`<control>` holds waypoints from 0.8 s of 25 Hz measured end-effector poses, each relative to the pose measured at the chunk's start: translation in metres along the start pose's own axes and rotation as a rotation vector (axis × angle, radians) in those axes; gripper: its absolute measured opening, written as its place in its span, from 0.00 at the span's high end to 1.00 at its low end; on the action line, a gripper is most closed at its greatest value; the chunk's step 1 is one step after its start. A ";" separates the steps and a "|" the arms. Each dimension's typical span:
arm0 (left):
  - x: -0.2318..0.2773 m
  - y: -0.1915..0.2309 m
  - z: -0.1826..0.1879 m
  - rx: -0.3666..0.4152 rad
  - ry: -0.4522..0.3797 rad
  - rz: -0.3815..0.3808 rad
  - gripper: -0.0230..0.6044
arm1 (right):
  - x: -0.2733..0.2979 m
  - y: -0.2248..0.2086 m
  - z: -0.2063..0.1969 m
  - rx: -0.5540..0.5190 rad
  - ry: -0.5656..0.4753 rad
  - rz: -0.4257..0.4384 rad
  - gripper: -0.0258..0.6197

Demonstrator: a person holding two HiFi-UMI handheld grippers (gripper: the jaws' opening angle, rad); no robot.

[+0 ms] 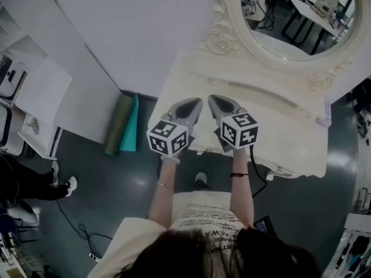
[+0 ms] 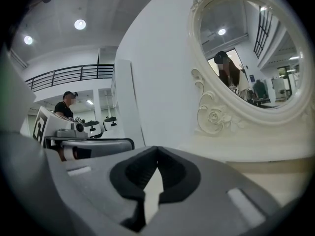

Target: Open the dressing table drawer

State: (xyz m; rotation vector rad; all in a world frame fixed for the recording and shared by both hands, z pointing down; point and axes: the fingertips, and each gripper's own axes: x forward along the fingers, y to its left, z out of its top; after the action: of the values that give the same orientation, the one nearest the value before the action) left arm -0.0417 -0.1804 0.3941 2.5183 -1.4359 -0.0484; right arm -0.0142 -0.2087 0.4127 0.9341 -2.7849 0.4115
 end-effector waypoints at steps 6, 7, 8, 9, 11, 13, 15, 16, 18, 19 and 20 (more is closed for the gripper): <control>0.013 0.012 -0.008 -0.037 0.005 0.015 0.97 | 0.013 -0.014 -0.006 0.005 0.026 0.006 0.96; 0.015 0.014 -0.011 -0.041 0.012 0.015 0.97 | 0.015 -0.016 -0.007 0.010 0.030 0.002 0.96; 0.017 0.016 -0.013 -0.044 0.020 0.015 0.97 | 0.018 -0.019 -0.009 0.016 0.034 -0.002 0.96; 0.019 0.019 -0.014 -0.048 0.025 0.014 0.97 | 0.021 -0.021 -0.011 0.022 0.038 -0.006 0.96; 0.022 0.024 -0.014 -0.062 0.027 0.009 0.97 | 0.028 -0.025 -0.013 0.036 0.043 -0.014 0.96; 0.025 0.030 -0.016 -0.073 0.035 0.004 0.97 | 0.035 -0.029 -0.015 0.055 0.048 -0.023 0.96; 0.028 0.037 -0.020 -0.067 0.055 0.001 0.97 | 0.043 -0.035 -0.017 0.073 0.053 -0.040 0.96; 0.031 0.040 -0.021 -0.063 0.062 -0.003 0.97 | 0.047 -0.038 -0.017 0.081 0.057 -0.049 0.96; 0.035 0.047 -0.023 -0.061 0.077 -0.014 0.97 | 0.056 -0.043 -0.017 0.097 0.062 -0.069 0.96; 0.036 0.051 -0.024 -0.064 0.085 -0.019 0.97 | 0.060 -0.045 -0.017 0.104 0.063 -0.079 0.96; 0.037 0.055 -0.024 -0.069 0.091 -0.026 0.97 | 0.064 -0.046 -0.017 0.111 0.061 -0.090 0.96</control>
State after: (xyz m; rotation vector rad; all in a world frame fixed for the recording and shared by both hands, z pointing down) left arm -0.0654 -0.2346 0.4335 2.4504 -1.3435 0.0115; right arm -0.0350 -0.2745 0.4544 1.0477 -2.6765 0.5756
